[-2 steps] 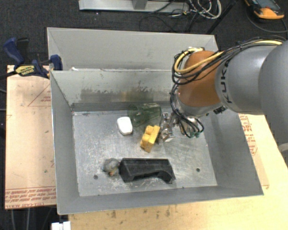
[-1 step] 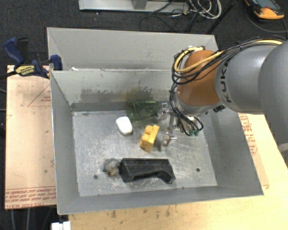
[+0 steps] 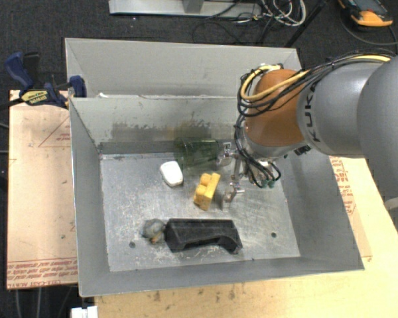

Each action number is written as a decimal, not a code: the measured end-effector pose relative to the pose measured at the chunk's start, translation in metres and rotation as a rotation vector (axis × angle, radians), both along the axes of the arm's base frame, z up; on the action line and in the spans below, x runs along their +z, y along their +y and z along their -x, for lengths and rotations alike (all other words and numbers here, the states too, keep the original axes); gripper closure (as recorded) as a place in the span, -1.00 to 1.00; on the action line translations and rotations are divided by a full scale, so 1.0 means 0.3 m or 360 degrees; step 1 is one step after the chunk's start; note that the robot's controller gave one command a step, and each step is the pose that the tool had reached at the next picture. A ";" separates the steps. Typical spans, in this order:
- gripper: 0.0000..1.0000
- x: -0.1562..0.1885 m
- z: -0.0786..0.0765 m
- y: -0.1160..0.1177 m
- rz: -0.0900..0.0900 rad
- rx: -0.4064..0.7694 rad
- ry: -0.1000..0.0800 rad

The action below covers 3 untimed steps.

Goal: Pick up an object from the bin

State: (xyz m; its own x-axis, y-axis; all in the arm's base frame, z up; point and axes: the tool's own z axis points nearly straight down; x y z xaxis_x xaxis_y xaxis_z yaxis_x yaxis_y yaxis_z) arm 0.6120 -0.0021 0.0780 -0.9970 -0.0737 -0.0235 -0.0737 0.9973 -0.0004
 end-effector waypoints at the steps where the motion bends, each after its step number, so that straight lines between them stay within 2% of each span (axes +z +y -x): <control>1: 1.00 0.019 -0.003 0.282 -0.0005 0.0077 0.0031; 2: 1.00 0.019 -0.003 0.282 -0.0005 0.0077 0.0031; 3: 1.00 0.714 0.083 0.353 0.0002 0.0113 0.0037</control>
Offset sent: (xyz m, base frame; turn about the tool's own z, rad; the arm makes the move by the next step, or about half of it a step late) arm 0.0000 0.0000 0.0000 0.0000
